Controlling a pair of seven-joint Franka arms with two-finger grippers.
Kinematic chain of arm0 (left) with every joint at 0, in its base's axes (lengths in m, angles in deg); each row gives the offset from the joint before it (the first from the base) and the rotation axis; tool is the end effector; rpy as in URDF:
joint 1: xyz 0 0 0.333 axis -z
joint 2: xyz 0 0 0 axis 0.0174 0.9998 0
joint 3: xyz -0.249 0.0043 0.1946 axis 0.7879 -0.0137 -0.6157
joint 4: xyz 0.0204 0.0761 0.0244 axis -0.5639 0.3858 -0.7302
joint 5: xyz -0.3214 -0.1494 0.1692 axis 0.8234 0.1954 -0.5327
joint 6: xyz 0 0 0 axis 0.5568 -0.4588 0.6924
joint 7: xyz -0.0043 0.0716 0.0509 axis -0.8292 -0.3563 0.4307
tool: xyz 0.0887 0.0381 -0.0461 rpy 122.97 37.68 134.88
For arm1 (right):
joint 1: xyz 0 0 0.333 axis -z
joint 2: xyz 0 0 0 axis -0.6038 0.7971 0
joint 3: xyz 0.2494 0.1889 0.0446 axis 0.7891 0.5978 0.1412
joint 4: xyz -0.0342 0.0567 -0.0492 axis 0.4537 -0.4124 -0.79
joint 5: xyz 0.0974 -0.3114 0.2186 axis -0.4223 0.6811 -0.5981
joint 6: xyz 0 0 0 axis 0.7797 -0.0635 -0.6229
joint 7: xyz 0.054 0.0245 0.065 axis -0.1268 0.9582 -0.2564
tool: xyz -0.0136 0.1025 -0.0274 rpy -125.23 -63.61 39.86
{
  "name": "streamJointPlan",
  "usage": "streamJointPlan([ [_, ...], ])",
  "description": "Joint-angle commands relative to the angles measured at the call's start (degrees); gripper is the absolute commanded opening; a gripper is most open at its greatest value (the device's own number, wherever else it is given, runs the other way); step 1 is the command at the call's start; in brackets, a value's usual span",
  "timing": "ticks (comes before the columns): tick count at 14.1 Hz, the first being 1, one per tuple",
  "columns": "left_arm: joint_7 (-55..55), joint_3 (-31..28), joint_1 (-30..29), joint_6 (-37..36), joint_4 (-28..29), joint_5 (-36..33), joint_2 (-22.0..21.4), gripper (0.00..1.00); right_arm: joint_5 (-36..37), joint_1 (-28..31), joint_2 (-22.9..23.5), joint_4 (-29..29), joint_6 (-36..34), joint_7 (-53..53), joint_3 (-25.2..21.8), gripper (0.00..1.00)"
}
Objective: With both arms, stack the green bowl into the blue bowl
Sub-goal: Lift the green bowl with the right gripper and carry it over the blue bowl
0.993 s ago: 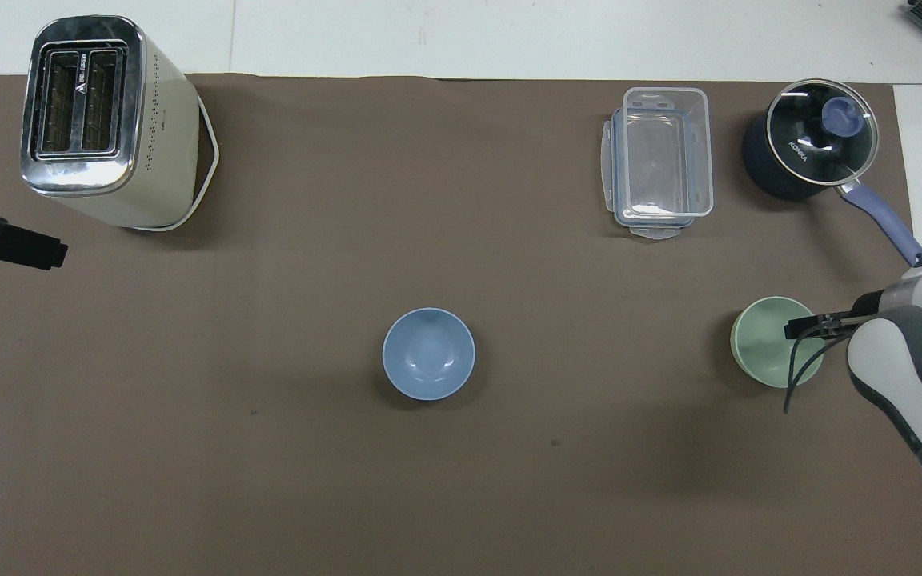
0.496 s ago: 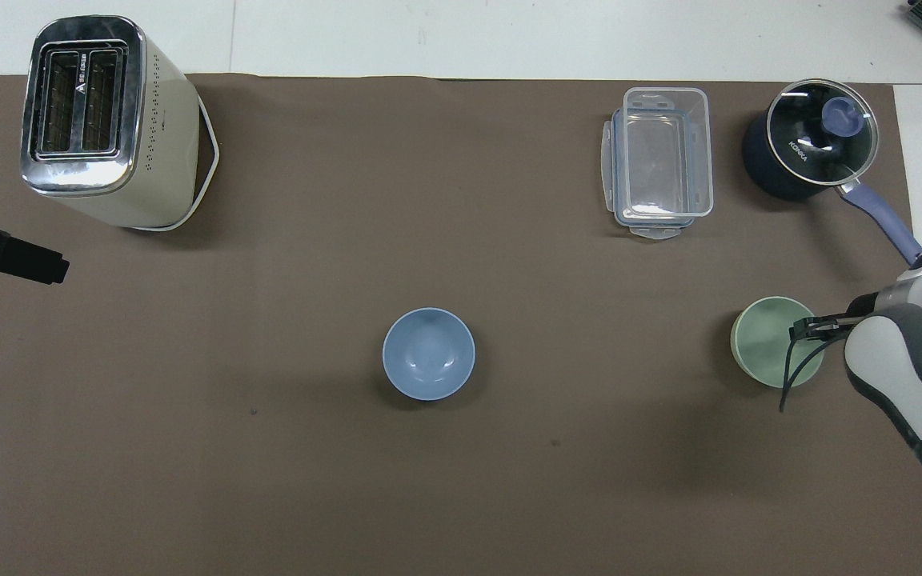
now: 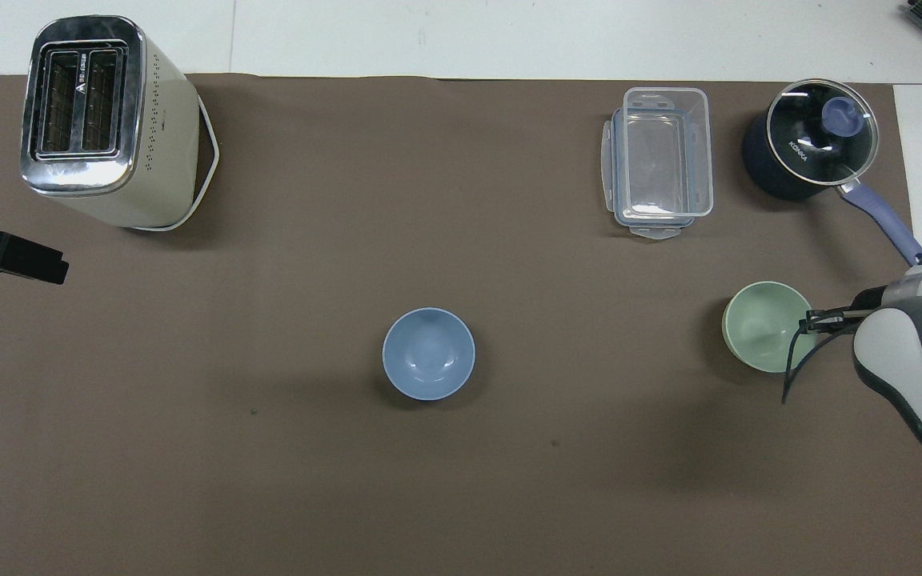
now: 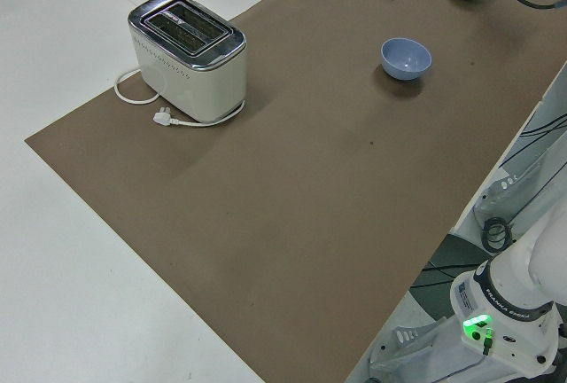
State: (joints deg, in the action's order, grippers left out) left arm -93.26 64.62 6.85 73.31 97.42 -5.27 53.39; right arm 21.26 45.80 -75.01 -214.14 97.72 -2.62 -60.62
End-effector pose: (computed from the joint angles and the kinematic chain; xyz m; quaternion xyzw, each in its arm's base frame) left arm 0.5504 -0.0431 0.6486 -0.9911 0.1326 0.0132 0.0047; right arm 0.5231 -0.1485 0.3326 -0.9986 0.0070 0.0108 0.0519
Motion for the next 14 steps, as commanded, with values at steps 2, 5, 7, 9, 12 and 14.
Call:
streamJointPlan([
  [2,0.4,0.4,-0.6,-0.3,1.3,-0.3,-1.3,1.0,-1.6,0.4,-1.2,7.7,-10.0,-1.2,0.5,0.0],
  [5,0.4,0.3,-0.8,-0.2,1.3,-0.3,-1.4,1.0,-4.7,0.0,-2.3,11.5,-14.8,-6.1,0.8,0.0],
  [7,0.4,0.3,-0.9,-0.3,1.3,-0.3,-1.3,1.0,-5.5,-0.7,-2.7,13.2,-16.9,-8.1,1.1,0.0],
  [9,0.4,0.3,-0.9,-0.3,1.3,-0.3,-1.3,1.0,-5.8,-2.1,-3.8,15.0,-17.4,-7.7,2.2,0.0],
  [12,0.4,0.3,-0.9,-0.2,1.3,-0.3,-1.4,1.0,-5.8,-2.4,-4.3,17.3,-18.4,-3.8,6.0,0.0],
  [14,0.4,0.3,-0.9,-0.2,1.3,-0.3,-1.3,1.0,-5.7,-2.7,-4.3,17.8,-18.5,3.1,10.6,0.0],
])
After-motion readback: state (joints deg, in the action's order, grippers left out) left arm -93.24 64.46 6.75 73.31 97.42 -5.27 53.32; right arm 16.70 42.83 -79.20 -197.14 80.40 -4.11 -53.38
